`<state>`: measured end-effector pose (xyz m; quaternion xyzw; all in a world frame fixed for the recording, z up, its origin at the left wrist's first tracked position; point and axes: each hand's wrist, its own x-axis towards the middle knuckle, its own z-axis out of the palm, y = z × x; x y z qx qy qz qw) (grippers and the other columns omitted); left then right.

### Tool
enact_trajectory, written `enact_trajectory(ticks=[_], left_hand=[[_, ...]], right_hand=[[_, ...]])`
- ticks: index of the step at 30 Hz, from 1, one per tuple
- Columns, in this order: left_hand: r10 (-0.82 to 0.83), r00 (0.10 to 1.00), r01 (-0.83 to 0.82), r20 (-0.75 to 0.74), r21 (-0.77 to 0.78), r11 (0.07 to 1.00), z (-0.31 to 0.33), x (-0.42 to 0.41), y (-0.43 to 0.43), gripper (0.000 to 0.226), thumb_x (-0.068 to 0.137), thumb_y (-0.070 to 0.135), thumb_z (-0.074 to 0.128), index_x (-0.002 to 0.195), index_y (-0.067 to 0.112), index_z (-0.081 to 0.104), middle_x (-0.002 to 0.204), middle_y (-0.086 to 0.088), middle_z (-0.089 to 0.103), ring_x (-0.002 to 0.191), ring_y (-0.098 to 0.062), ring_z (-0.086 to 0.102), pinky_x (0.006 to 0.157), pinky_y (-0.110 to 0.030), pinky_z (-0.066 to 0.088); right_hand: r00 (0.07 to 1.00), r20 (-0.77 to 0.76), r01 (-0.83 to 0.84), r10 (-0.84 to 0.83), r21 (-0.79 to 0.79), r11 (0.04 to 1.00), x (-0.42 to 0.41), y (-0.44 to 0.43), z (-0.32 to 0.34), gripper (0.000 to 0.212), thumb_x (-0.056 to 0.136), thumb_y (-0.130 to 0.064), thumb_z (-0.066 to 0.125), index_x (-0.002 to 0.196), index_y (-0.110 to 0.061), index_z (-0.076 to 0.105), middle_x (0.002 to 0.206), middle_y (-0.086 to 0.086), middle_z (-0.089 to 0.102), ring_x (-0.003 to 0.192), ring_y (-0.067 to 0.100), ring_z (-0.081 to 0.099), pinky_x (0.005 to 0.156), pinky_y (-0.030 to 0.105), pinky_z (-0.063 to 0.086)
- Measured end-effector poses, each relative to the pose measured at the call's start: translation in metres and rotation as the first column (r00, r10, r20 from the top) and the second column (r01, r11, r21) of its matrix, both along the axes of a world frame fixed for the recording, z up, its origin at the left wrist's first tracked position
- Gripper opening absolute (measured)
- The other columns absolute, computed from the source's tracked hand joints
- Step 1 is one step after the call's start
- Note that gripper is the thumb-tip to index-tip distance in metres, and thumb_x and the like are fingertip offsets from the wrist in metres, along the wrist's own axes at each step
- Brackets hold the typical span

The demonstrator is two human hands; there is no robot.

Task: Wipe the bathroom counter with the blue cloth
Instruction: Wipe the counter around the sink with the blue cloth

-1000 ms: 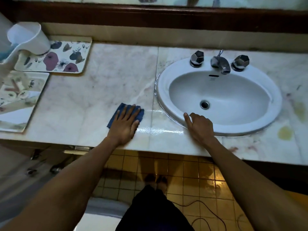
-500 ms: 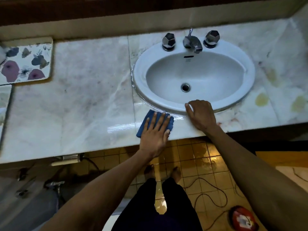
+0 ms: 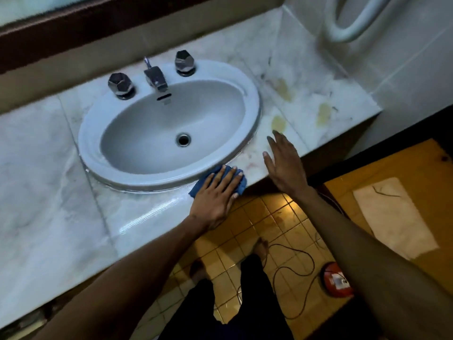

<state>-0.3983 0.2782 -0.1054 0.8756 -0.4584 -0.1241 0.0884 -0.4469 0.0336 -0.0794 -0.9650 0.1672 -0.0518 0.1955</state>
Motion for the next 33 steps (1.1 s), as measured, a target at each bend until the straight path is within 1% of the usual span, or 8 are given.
enact_trajectory(ticks=[3, 8, 12, 16, 24, 26, 30, 33], left_hand=[[0.030, 0.999, -0.031, -0.018, -0.015, 0.999, 0.001, 0.004, -0.054, 0.058, 0.108, 0.044, 0.020, 0.162, 0.027, 0.004, 0.170, 0.004, 0.001, 0.156, -0.016, -0.005, 0.127, -0.042, 0.006], [0.161, 0.985, -0.166, -0.056, -0.083, 0.983, 0.006, 0.020, -0.153, 0.057, 0.108, 0.040, 0.020, 0.161, 0.022, 0.011, 0.169, -0.001, 0.008, 0.157, -0.021, 0.001, 0.127, -0.039, 0.006], [0.273, 0.962, -0.274, -0.028, -0.109, 0.956, -0.002, 0.032, -0.202, 0.056, 0.108, 0.038, 0.020, 0.161, 0.020, 0.014, 0.169, -0.001, 0.013, 0.156, -0.022, 0.007, 0.127, -0.038, 0.009], [0.267, 0.963, -0.261, 0.036, -0.115, 0.958, -0.002, 0.013, -0.182, 0.054, 0.109, 0.035, 0.023, 0.161, 0.020, 0.017, 0.168, -0.002, 0.017, 0.156, -0.022, 0.009, 0.127, -0.040, 0.010], [0.440, 0.896, -0.445, -0.065, -0.127, 0.887, -0.002, 0.057, -0.265, 0.056, 0.107, 0.035, 0.015, 0.160, 0.014, 0.022, 0.167, -0.007, 0.021, 0.156, -0.027, 0.012, 0.125, -0.044, 0.015], [0.425, 0.904, -0.427, -0.047, -0.104, 0.898, 0.001, 0.063, -0.274, 0.056, 0.108, 0.036, 0.015, 0.160, 0.016, 0.020, 0.167, -0.005, 0.020, 0.156, -0.027, 0.010, 0.126, -0.045, 0.013], [0.170, 0.985, -0.167, 0.025, -0.092, 0.982, 0.006, 0.032, -0.220, 0.053, 0.110, 0.035, 0.020, 0.161, 0.024, 0.015, 0.169, 0.001, 0.012, 0.157, -0.020, 0.002, 0.127, -0.039, 0.005], [0.145, 0.989, -0.145, -0.002, -0.058, 0.988, 0.004, 0.037, -0.202, 0.054, 0.109, 0.038, 0.020, 0.161, 0.028, 0.011, 0.169, 0.004, 0.008, 0.157, -0.017, -0.003, 0.127, -0.040, 0.002]], right_hand=[[0.988, -0.092, 0.123, -0.123, 0.003, 0.992, -0.029, -0.045, -0.007, 0.059, 0.106, -0.039, 0.031, 0.156, -0.009, 0.023, 0.165, 0.013, 0.016, 0.153, 0.025, 0.013, 0.125, 0.042, 0.013], [0.975, -0.216, -0.078, 0.057, -0.090, 0.993, -0.046, -0.088, -0.026, 0.067, 0.105, -0.048, 0.025, 0.159, -0.013, 0.005, 0.168, 0.007, 0.002, 0.155, 0.020, -0.001, 0.125, 0.043, 0.005], [0.973, -0.210, -0.121, 0.096, -0.108, 0.987, -0.029, -0.117, -0.029, 0.067, 0.105, -0.051, 0.021, 0.160, -0.015, 0.006, 0.168, 0.005, 0.004, 0.155, 0.018, -0.001, 0.126, 0.041, 0.002], [0.982, -0.174, -0.086, 0.075, -0.054, 0.995, -0.018, -0.122, -0.031, 0.066, 0.105, -0.049, 0.021, 0.159, -0.014, 0.006, 0.168, 0.005, 0.002, 0.155, 0.017, -0.003, 0.126, 0.041, 0.001], [0.985, -0.143, -0.105, 0.096, -0.059, 0.993, -0.026, -0.125, -0.039, 0.065, 0.105, -0.047, 0.020, 0.159, -0.012, 0.009, 0.168, 0.006, 0.004, 0.155, 0.018, -0.001, 0.126, 0.040, 0.003], [0.980, -0.128, -0.161, 0.152, -0.066, 0.985, -0.031, -0.134, -0.038, 0.064, 0.106, -0.046, 0.021, 0.159, -0.012, 0.012, 0.167, 0.005, 0.007, 0.155, 0.017, 0.001, 0.126, 0.039, 0.008], [0.971, -0.099, -0.223, 0.219, -0.029, 0.974, -0.041, -0.150, -0.034, 0.061, 0.107, -0.043, 0.025, 0.158, -0.011, 0.019, 0.167, 0.005, 0.012, 0.154, 0.015, 0.005, 0.126, 0.036, 0.010], [0.965, -0.071, -0.250, 0.253, 0.055, 0.967, -0.041, -0.160, -0.028, 0.056, 0.107, -0.039, 0.029, 0.155, -0.010, 0.029, 0.165, 0.004, 0.022, 0.153, 0.014, 0.014, 0.125, 0.034, 0.016]])
